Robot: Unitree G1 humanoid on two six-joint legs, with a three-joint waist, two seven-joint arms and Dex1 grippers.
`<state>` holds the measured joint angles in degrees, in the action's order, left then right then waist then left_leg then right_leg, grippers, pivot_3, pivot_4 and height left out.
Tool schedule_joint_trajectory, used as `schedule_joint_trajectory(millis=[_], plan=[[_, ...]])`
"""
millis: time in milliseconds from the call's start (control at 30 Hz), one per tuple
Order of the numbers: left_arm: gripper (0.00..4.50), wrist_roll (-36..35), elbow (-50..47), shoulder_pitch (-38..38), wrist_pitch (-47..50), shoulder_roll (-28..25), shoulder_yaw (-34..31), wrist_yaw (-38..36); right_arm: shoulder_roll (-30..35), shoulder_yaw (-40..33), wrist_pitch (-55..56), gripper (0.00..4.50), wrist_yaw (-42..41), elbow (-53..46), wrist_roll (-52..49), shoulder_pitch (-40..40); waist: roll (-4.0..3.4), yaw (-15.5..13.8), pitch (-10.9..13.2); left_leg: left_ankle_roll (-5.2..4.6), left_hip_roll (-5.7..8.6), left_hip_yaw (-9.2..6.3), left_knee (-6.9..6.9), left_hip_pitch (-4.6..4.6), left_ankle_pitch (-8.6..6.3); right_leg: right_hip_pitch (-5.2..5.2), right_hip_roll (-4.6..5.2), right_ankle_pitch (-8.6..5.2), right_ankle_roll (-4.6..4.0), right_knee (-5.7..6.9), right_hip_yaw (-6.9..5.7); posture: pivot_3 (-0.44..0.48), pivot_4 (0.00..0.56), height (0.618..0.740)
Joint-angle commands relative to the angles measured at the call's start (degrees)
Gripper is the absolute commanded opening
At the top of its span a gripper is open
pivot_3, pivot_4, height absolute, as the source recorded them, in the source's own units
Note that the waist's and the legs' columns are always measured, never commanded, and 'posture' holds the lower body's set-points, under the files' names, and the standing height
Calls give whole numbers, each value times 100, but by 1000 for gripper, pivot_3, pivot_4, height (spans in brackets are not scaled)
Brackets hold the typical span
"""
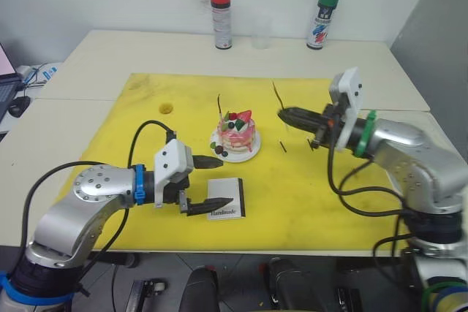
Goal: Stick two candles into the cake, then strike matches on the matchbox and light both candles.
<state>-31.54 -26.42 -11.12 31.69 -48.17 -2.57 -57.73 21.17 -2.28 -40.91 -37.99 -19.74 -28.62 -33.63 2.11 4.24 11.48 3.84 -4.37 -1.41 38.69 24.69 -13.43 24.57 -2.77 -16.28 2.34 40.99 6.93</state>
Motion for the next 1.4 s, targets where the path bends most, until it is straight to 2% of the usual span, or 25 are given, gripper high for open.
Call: schedule_joint_trajectory(millis=[33, 200, 533, 1067, 1400], plan=[[4500, -323, 32, -236, 223, 72, -350, 188, -425, 365, 1231, 27, 144, 417, 503, 191, 0, -26, 0, 1, -1, 0, 1, 7, -1, 6, 0, -1, -1, -1, -2, 0, 150, 689], [4500, -513, 157, -446, 465, 59, -461, 245, -1068, 653, 2529, 27, 295, 1093, 976, 417, -8, -72, 5, 2, -4, 1, 1, 9, -1, 15, -1, -3, -6, 11, -5, 0, 150, 689], [4500, -497, 368, -624, 502, 46, -439, 205, -1662, 825, 3377, 27, 548, 1844, 1284, 447, -10, -92, 5, 2, -3, -1, 9, 7, 0, 15, -2, 1, -3, 23, -7, 0, 150, 689], [4500, -468, 411, -694, 503, 48, -343, 149, -1835, 891, 3804, 27, 613, 2361, 1444, 677, -11, -94, 6, 2, -3, -2, 9, 7, 0, 15, -2, 1, -3, 24, -7, 0, 150, 689], [4500, -850, 356, -929, 746, 114, -465, 214, -1949, 937, 4342, 27, 668, 2916, 1642, 845, -11, -91, 6, 2, -3, -3, 10, 6, 0, 15, -2, 2, -3, 25, -8, 0, 150, 689]])
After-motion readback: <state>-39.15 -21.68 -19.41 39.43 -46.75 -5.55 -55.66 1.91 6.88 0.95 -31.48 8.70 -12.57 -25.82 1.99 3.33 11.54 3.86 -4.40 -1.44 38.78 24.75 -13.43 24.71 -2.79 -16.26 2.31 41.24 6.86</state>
